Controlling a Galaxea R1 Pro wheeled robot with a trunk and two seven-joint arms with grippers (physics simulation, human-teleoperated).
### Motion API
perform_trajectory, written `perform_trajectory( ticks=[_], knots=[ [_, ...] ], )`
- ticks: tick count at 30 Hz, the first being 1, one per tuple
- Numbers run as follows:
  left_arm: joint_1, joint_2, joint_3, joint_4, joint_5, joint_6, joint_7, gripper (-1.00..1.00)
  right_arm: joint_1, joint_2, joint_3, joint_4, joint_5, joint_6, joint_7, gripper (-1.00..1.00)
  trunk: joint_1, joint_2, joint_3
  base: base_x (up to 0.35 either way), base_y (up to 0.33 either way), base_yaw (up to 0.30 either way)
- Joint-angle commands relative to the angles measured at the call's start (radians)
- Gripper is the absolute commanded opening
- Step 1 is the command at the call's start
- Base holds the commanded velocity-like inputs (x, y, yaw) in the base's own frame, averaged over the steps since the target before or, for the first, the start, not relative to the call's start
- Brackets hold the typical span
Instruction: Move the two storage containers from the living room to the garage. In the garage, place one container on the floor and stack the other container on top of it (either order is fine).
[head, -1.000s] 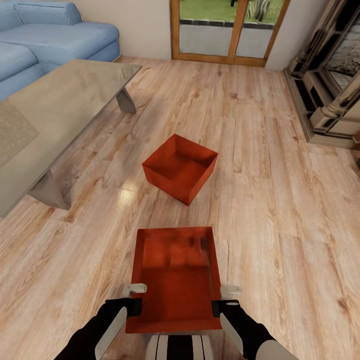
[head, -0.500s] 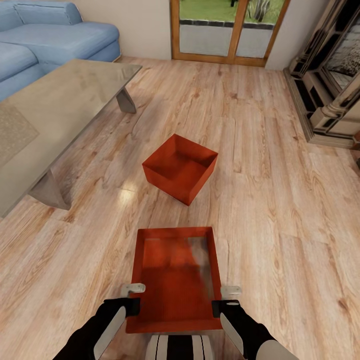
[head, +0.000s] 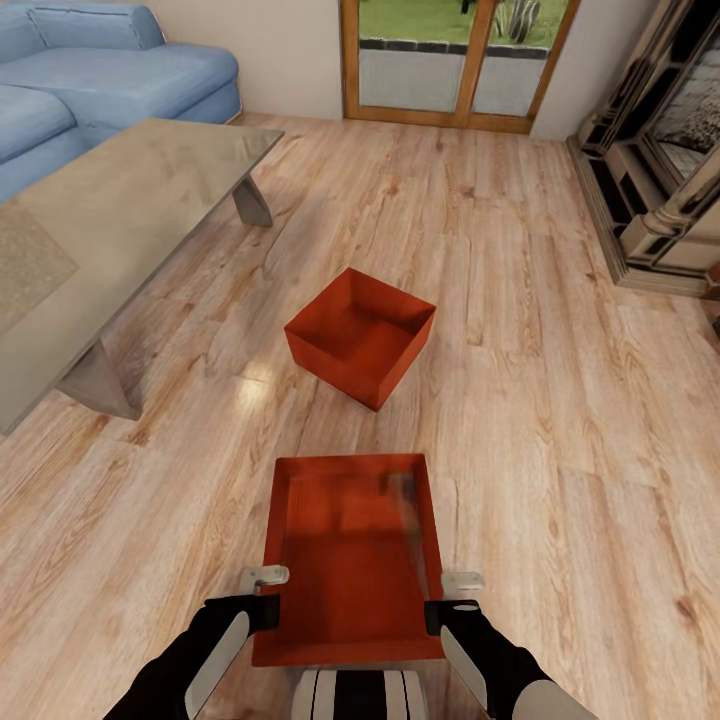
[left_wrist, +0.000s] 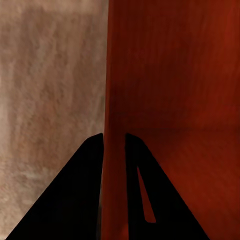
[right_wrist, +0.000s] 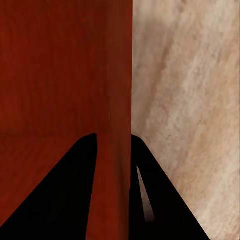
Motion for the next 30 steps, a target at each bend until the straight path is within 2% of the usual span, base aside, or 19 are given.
perform_trajectory(
  ticks=[1, 18, 30],
  knots=[
    [-0.001, 0.001, -0.007, -0.003, 0.013, -0.002, 0.011, -1.0, 0.001, -0.002, -0.003, -0.002, 0.006, 0.006, -0.005, -1.0, 0.0, 0.0, -0.001, 0.0, 0.0, 0.0],
    [-0.001, 0.002, -0.007, -0.004, 0.013, -0.002, 0.011, -1.0, 0.001, -0.002, -0.003, -0.002, 0.006, 0.005, -0.006, -1.0, 0.0, 0.0, 0.0, 0.0, 0.0, 0.0],
    [-0.001, 0.003, -0.007, -0.004, 0.013, -0.002, 0.011, -1.0, 0.0, -0.002, -0.003, -0.002, 0.006, 0.005, -0.006, -1.0, 0.0, 0.0, 0.016, 0.0, 0.0, 0.0]
  ],
)
